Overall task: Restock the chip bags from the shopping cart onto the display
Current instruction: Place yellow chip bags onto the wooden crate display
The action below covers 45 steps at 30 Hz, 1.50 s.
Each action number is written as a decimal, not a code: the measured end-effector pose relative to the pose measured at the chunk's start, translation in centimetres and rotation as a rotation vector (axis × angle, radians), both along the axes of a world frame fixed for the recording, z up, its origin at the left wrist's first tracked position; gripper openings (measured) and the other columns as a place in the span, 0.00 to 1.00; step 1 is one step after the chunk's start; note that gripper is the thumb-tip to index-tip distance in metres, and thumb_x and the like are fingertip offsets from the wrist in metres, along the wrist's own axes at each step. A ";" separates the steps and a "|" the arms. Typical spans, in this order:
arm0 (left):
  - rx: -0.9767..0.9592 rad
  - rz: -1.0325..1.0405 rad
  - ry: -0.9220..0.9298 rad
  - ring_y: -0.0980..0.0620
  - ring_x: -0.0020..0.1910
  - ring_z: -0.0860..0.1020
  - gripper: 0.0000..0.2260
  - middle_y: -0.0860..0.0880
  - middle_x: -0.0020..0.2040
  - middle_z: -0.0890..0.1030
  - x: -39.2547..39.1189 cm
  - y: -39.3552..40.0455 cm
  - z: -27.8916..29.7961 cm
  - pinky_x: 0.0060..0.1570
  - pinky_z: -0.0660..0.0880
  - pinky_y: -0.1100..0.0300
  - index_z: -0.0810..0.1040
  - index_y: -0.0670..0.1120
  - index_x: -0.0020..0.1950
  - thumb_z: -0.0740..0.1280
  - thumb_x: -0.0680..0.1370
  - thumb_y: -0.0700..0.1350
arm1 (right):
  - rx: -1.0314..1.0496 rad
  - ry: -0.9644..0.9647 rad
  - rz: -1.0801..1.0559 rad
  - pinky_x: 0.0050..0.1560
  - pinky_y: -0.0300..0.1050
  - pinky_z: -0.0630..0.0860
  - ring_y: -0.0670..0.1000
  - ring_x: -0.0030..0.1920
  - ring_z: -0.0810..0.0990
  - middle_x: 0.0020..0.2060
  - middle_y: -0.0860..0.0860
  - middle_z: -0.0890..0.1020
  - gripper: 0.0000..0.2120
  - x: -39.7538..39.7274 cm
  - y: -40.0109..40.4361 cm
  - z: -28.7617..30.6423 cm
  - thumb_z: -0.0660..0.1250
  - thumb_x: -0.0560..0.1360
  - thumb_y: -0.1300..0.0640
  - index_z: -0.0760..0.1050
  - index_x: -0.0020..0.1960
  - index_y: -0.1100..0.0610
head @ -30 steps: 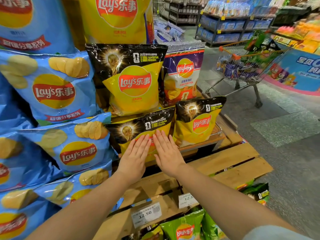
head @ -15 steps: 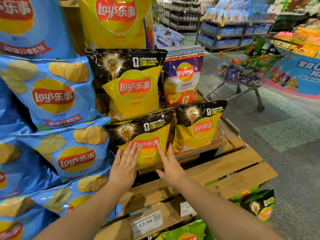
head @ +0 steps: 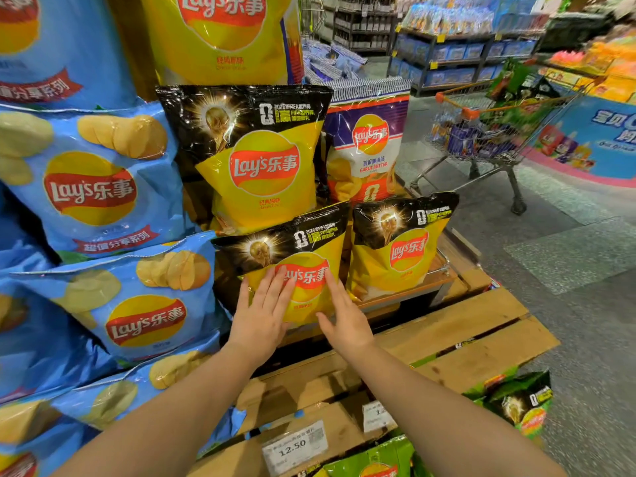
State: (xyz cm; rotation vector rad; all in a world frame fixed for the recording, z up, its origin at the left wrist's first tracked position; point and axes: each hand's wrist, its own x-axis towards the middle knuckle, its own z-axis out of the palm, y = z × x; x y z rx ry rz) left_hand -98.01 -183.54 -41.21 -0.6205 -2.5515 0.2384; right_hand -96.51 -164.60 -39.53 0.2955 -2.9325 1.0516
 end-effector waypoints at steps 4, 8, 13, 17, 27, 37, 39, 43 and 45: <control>-0.059 -0.032 0.067 0.45 0.77 0.40 0.58 0.45 0.78 0.40 0.0 1.7 0.0 0.72 0.36 0.41 0.38 0.45 0.78 0.78 0.64 0.53 | 0.054 0.098 0.013 0.62 0.49 0.73 0.54 0.68 0.69 0.78 0.48 0.51 0.38 0.0 0.5 0.7 0.60 0.80 0.54 0.31 0.70 0.39; -0.111 -0.029 0.140 0.46 0.77 0.39 0.50 0.45 0.78 0.37 -0.2 1.6 -0.5 0.73 0.37 0.43 0.39 0.44 0.77 0.71 0.71 0.55 | 0.218 0.178 -0.015 0.67 0.51 0.69 0.58 0.70 0.66 0.77 0.55 0.44 0.38 -0.4 -0.6 0.7 0.64 0.78 0.53 0.43 0.78 0.49; -0.033 -0.135 0.157 0.47 0.77 0.43 0.36 0.46 0.78 0.41 -0.8 0.0 -0.8 0.74 0.39 0.47 0.43 0.46 0.78 0.54 0.75 0.56 | 0.418 0.313 -0.022 0.70 0.59 0.57 0.59 0.76 0.40 0.77 0.58 0.39 0.42 -0.6 -1.7 -0.6 0.59 0.76 0.45 0.37 0.77 0.60; -0.033 -0.176 0.139 0.47 0.77 0.43 0.36 0.46 0.78 0.41 -1.4 -0.3 -0.8 0.74 0.43 0.47 0.46 0.46 0.78 0.54 0.75 0.58 | 0.496 0.294 0.027 0.74 0.57 0.55 0.59 0.76 0.38 0.76 0.58 0.38 0.37 -1.8 -1.6 -1.3 0.47 0.78 0.43 0.36 0.77 0.60; -0.050 -0.147 0.110 0.47 0.77 0.44 0.44 0.46 0.78 0.44 0.6 0.0 0.3 0.75 0.41 0.46 0.50 0.44 0.78 0.71 0.69 0.50 | 0.424 0.240 0.062 0.71 0.61 0.41 0.52 0.75 0.32 0.75 0.51 0.30 0.34 -1.3 -1.2 -0.9 0.43 0.78 0.42 0.28 0.75 0.52; 0.065 -0.084 0.051 0.46 0.77 0.48 0.31 0.44 0.78 0.52 4.0 1.6 4.6 0.73 0.44 0.44 0.60 0.41 0.74 0.55 0.71 0.46 | 0.296 0.051 0.131 0.72 0.48 0.29 0.46 0.68 0.22 0.70 0.46 0.28 0.34 3.0 -1.9 3.4 0.24 0.69 0.35 0.26 0.71 0.51; 0.055 -0.081 0.031 0.44 0.76 0.54 0.30 0.43 0.76 0.59 4.5 2.2 5.5 0.73 0.45 0.44 0.65 0.41 0.73 0.57 0.70 0.47 | 0.314 0.040 0.140 0.73 0.49 0.30 0.47 0.69 0.23 0.70 0.46 0.28 0.33 3.4 -2.0 4.2 0.27 0.74 0.36 0.29 0.73 0.52; -0.010 0.027 -0.027 0.42 0.74 0.58 0.39 0.40 0.74 0.61 4.8 2.1 6.1 0.72 0.45 0.42 0.68 0.39 0.70 0.76 0.62 0.48 | 0.318 -0.010 0.166 0.73 0.48 0.32 0.47 0.70 0.26 0.69 0.46 0.29 0.28 3.3 -1.5 5.2 0.43 0.83 0.47 0.35 0.77 0.53; -0.016 0.096 -0.072 0.41 0.75 0.54 0.44 0.39 0.76 0.57 4.9 1.8 6.1 0.72 0.45 0.42 0.64 0.39 0.73 0.78 0.61 0.49 | 0.338 -0.022 0.167 0.74 0.50 0.34 0.47 0.70 0.27 0.70 0.47 0.30 0.28 2.7 -0.8 5.4 0.45 0.83 0.48 0.36 0.77 0.53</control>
